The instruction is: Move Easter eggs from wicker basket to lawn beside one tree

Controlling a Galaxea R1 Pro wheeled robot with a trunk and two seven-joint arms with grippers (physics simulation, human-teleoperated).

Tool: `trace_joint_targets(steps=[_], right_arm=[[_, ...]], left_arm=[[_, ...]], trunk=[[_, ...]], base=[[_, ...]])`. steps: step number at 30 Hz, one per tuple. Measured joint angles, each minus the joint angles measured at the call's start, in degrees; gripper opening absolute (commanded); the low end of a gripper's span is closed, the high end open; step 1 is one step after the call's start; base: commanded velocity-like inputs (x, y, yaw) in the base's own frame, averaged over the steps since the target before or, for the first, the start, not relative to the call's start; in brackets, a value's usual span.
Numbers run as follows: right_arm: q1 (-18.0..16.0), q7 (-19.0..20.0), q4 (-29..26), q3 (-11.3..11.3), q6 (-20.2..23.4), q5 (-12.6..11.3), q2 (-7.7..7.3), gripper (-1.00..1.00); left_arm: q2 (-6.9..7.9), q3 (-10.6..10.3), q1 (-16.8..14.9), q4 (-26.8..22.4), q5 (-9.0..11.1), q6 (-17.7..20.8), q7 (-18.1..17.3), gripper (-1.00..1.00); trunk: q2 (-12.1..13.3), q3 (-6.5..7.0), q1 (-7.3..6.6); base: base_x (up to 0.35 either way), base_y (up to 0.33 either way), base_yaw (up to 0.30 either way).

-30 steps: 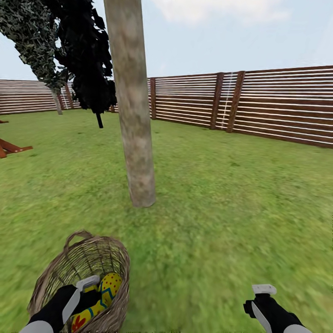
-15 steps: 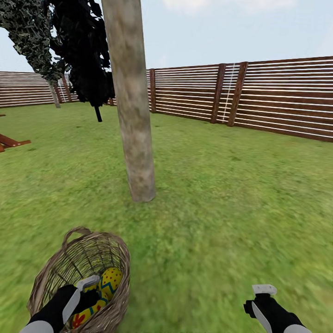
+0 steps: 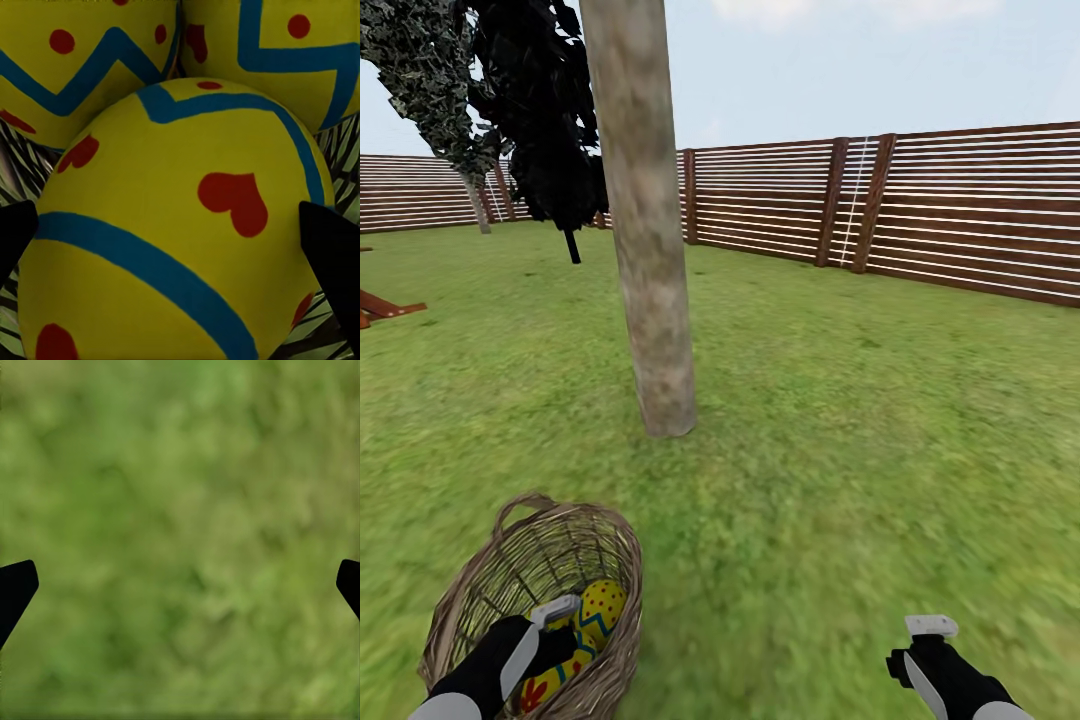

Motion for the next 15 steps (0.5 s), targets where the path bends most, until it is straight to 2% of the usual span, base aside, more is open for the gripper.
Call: trace_joint_targets(steps=[10, 15], right_arm=[[0.00, 0.00, 0.00, 0.00, 0.00, 0.00, 0.00, 1.00], [0.00, 0.00, 0.00, 0.00, 0.00, 0.01, -0.03, 1.00]], left_arm=[[-0.44, -0.05, 0.00, 0.02, -0.56, 0.02, 0.02, -1.00], [-0.43, -0.08, 0.04, 0.05, 0.57, 0.01, 0.06, -1.00]], trunk=[[0.00, 0.00, 0.00], [0.03, 0.43, -0.05]], base=[[0.000, 0.000, 0.000], [0.000, 0.000, 0.000]])
